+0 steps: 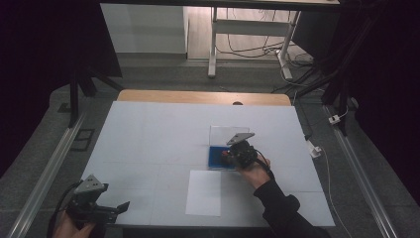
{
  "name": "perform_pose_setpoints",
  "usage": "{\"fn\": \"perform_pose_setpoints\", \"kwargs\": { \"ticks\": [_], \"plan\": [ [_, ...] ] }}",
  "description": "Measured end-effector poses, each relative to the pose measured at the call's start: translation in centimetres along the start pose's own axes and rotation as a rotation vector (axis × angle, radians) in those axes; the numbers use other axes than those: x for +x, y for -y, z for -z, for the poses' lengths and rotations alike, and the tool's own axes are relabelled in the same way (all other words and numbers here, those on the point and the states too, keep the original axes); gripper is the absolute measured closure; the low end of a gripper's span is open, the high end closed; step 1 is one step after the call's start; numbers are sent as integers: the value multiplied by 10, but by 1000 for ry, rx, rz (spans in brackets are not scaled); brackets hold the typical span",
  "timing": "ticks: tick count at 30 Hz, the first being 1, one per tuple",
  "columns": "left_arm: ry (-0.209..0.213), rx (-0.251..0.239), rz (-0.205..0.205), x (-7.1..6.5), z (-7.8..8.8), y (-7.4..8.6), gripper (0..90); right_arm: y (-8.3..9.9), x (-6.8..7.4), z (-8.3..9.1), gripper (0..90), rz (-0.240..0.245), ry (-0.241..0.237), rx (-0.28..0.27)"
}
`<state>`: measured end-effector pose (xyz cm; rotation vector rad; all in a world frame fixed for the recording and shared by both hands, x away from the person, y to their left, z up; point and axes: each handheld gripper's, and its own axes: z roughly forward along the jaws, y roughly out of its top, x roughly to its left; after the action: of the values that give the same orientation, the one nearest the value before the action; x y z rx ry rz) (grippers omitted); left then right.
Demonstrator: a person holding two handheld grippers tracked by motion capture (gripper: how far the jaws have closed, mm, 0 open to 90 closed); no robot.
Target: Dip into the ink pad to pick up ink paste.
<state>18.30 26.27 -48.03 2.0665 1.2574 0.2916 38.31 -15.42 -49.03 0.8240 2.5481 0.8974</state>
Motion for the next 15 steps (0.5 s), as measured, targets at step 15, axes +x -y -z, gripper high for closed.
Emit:
{"fn": "perform_pose_setpoints", "kwargs": {
  "ticks": [15],
  "plan": [
    [7, -7, 8, 2, 1, 1, 24, -4, -11, 7, 797, -42, -27, -37]
  ]
}}
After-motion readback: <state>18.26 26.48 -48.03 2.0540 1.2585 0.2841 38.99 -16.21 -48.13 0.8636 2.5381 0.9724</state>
